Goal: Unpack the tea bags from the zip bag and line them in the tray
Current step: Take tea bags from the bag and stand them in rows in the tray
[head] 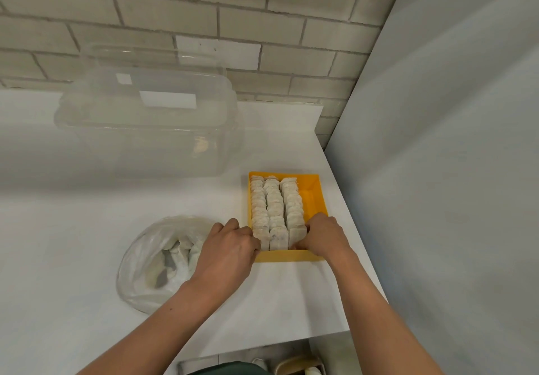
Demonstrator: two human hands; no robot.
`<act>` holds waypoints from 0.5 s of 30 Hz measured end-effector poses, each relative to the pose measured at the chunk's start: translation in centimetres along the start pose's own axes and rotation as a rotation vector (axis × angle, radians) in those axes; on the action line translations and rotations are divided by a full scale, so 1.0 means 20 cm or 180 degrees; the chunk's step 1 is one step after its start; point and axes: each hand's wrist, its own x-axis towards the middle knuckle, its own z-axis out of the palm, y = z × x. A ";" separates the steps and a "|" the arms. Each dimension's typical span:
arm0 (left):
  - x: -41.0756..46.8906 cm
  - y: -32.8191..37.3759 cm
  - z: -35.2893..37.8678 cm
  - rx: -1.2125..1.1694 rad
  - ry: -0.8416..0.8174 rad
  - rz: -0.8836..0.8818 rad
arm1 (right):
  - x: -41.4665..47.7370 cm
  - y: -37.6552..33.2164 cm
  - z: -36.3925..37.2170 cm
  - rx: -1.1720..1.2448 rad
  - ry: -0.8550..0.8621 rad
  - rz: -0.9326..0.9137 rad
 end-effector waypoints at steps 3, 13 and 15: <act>0.00 0.00 0.00 0.0063 -0.0006 0.0038 | -0.01 0.00 0.00 -0.0085 0.0106 0.0022; -0.03 -0.01 -0.10 -0.0527 0.0339 0.0294 | -0.11 0.01 -0.07 -0.0047 0.0435 0.0108; -0.08 -0.06 -0.15 -0.0796 0.0567 0.0196 | -0.21 0.00 -0.09 0.0297 0.0682 -0.0002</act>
